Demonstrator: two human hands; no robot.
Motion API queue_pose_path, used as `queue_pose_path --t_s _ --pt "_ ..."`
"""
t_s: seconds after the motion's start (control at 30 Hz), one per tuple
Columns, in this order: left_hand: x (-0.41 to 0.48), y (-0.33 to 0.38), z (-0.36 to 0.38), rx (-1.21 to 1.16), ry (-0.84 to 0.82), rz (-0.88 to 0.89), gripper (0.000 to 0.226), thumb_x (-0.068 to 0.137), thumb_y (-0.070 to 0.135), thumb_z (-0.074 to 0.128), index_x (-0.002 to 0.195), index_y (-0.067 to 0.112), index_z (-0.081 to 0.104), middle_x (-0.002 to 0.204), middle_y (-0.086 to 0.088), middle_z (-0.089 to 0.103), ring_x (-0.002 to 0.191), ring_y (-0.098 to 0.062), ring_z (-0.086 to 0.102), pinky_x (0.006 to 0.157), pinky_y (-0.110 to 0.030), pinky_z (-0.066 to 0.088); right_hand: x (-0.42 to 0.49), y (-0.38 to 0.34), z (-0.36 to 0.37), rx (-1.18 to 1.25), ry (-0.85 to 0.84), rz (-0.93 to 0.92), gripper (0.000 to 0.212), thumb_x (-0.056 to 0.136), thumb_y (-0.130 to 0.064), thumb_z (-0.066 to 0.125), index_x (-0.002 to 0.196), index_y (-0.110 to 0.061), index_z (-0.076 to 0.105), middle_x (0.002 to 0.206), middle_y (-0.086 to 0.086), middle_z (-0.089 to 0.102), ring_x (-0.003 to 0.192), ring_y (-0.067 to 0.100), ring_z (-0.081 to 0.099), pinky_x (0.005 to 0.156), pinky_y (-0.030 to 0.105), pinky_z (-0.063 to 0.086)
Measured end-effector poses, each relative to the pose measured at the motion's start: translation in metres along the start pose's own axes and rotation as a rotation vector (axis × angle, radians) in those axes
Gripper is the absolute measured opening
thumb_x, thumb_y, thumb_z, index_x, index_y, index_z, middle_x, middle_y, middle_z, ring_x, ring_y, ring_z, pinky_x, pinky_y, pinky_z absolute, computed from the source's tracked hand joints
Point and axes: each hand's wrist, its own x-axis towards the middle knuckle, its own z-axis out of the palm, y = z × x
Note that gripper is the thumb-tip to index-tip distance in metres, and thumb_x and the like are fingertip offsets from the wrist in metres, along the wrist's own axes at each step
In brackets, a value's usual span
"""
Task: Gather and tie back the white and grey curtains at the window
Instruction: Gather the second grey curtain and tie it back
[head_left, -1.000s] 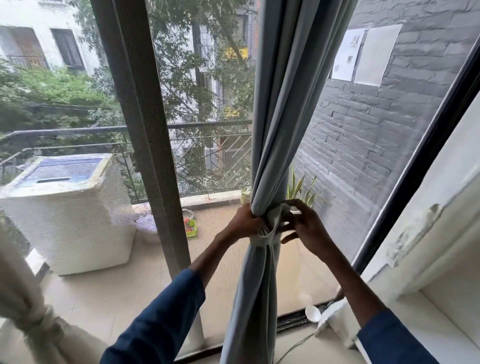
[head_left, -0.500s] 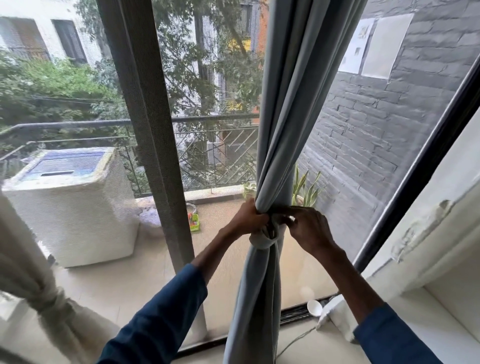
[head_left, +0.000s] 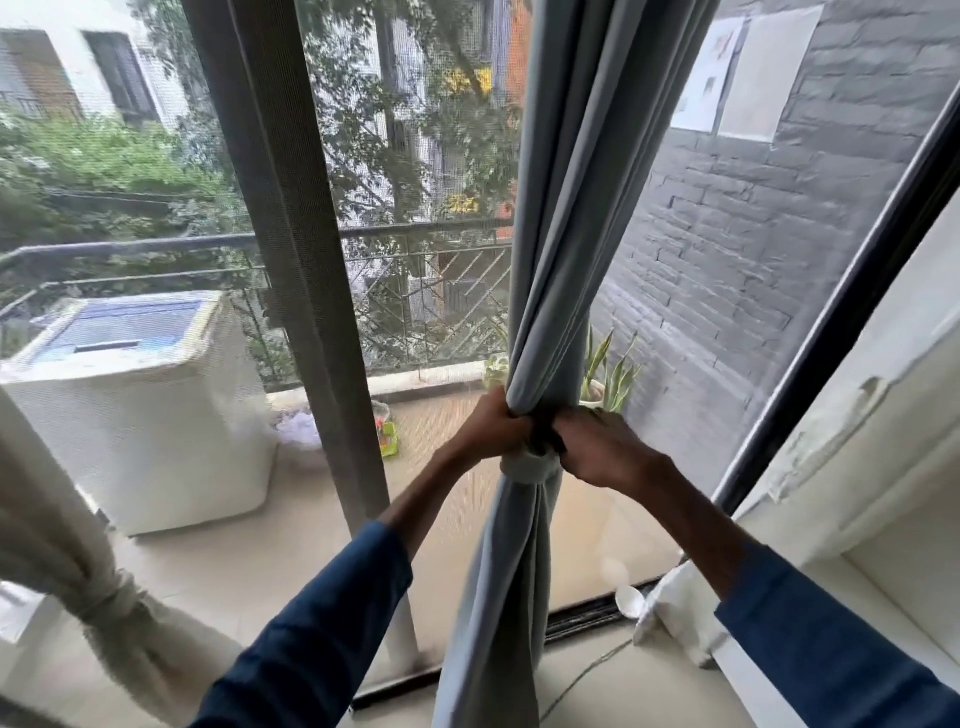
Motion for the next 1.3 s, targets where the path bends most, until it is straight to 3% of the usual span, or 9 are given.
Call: queue_pose_path --t_s 0.2,0.37,0.57,0.67,0.73,0.83,0.97,1.1,1.3 --pt "0.008 -0.006 -0.006 0.053 0.018 -0.017 0.037 0.065 0.015 0.062 0.100 0.003 0.067 0.091 -0.019 0.072 0.085 -0.029 0.071 0.071 -0.049 0.060 0.001 0.003 0.006 0.079 0.399 0.037 0.013 0.079 -0.017 0.068 0.088 -0.022 0.075 0.099 0.003 0.074 0.095 0.032 0.070 0.071 0.036 0.055" --pt "0.010 -0.007 -0.006 0.032 0.017 -0.004 0.024 0.069 0.009 0.063 0.090 -0.003 0.066 0.085 -0.025 0.070 0.071 -0.024 0.068 0.065 -0.051 0.057 0.004 0.011 0.017 0.114 0.159 -0.015 0.027 0.080 -0.022 0.051 0.097 -0.020 0.071 0.105 0.007 0.073 0.099 0.036 0.068 0.077 0.042 0.058" --pt "0.010 0.001 0.008 -0.008 0.006 0.054 0.031 0.063 0.012 0.055 0.084 -0.011 0.059 0.070 -0.016 0.059 0.063 -0.020 0.056 0.053 -0.035 0.047 0.010 0.004 0.004 -0.055 -0.083 -0.029 0.037 0.082 -0.018 0.061 0.119 -0.017 0.063 0.121 0.011 0.067 0.109 0.038 0.063 0.086 0.038 0.052" --pt "0.012 0.004 0.013 -0.030 0.029 0.049 0.030 0.060 0.012 0.052 0.079 -0.009 0.059 0.067 -0.012 0.057 0.063 -0.017 0.053 0.055 -0.031 0.044 0.016 0.004 -0.002 -0.113 -0.102 -0.021 0.042 0.084 -0.019 0.063 0.126 -0.019 0.060 0.125 0.007 0.065 0.115 0.034 0.061 0.090 0.037 0.049" --pt "0.013 0.006 0.010 -0.040 0.040 0.019 0.019 0.057 0.013 0.053 0.070 0.001 0.059 0.061 -0.005 0.056 0.056 -0.015 0.053 0.052 -0.027 0.044 0.014 0.005 0.005 -0.108 0.050 0.009 0.035 0.084 -0.023 0.062 0.119 -0.022 0.065 0.123 0.004 0.067 0.115 0.031 0.062 0.089 0.037 0.049" --pt "0.015 0.002 0.000 -0.021 0.065 -0.021 0.018 0.054 0.016 0.054 0.071 0.011 0.057 0.060 0.003 0.055 0.053 -0.009 0.051 0.046 -0.021 0.041 0.003 0.009 0.035 0.175 0.452 0.030 0.027 0.083 -0.026 0.058 0.106 -0.023 0.072 0.124 -0.003 0.065 0.113 0.024 0.062 0.078 0.035 0.056" --pt "0.016 0.000 -0.002 -0.019 0.034 -0.044 0.013 0.063 0.018 0.056 0.072 0.008 0.059 0.064 -0.007 0.060 0.059 -0.020 0.058 0.053 -0.029 0.047 -0.006 0.001 0.093 0.741 0.764 0.244 0.022 0.079 0.002 0.073 0.098 -0.011 0.072 0.100 0.003 0.067 0.083 0.012 0.065 0.063 0.017 0.056" --pt "0.014 0.003 0.000 -0.023 0.031 -0.035 0.003 0.074 0.006 0.061 0.076 0.005 0.058 0.066 -0.008 0.056 0.060 -0.017 0.055 0.050 -0.026 0.044 -0.003 -0.014 0.126 1.629 0.458 0.502 0.014 0.083 -0.008 0.076 0.089 0.004 0.072 0.083 0.012 0.070 0.078 0.025 0.067 0.088 0.044 0.057" --pt "0.013 0.001 -0.008 -0.073 0.030 -0.055 0.004 0.081 -0.002 0.059 0.082 0.002 0.058 0.066 -0.006 0.053 0.052 -0.008 0.051 0.045 -0.020 0.042 -0.001 -0.009 0.119 2.132 0.193 0.471 0.012 0.094 -0.010 0.065 0.104 -0.011 0.070 0.082 0.002 0.062 0.066 0.010 0.057 0.056 0.020 0.046"
